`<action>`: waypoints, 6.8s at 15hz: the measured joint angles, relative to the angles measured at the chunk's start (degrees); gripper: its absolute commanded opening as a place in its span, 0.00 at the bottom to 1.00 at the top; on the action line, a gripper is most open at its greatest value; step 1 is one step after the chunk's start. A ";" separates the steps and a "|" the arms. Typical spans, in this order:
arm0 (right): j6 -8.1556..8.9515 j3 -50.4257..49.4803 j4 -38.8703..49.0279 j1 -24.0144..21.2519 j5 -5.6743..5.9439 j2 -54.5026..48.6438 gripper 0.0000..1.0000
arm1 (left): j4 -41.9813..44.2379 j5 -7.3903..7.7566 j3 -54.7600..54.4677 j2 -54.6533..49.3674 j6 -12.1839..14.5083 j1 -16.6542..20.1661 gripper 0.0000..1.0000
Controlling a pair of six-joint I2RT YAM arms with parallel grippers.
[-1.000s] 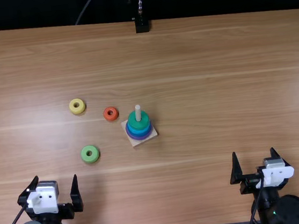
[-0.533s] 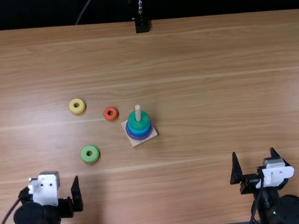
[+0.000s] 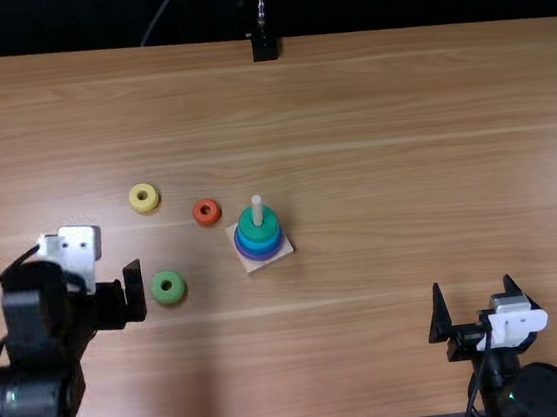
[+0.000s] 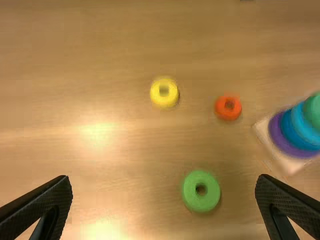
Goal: Build the Hanoi tower: stack the rings onto the peg from bottom to top in this color order: purple, dark blue, light blue, dark green, light green, yellow, orange.
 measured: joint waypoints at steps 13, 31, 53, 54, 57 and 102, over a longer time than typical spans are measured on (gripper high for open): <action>0.02 0.00 0.00 0.00 -0.02 0.00 1.00 | -22.53 -1.86 19.43 37.94 -8.59 -11.76 1.00; 0.00 0.00 0.02 0.00 -0.02 0.00 1.00 | -12.55 -5.31 15.58 46.49 -8.61 -12.37 1.00; 0.02 -0.02 0.00 0.00 -0.02 0.00 1.00 | -11.91 -5.11 13.27 45.62 -7.08 -12.35 1.00; 0.00 0.00 0.00 0.00 0.00 0.00 1.00 | -12.15 -5.11 13.27 45.62 -7.08 -12.35 1.00; 0.02 0.00 -0.02 0.02 -0.02 0.00 1.00 | -15.13 -4.90 13.27 45.62 -7.06 -12.37 1.00; 0.02 0.00 0.00 0.00 0.00 0.00 1.00 | -50.42 -4.87 76.78 58.60 -19.17 -26.67 0.00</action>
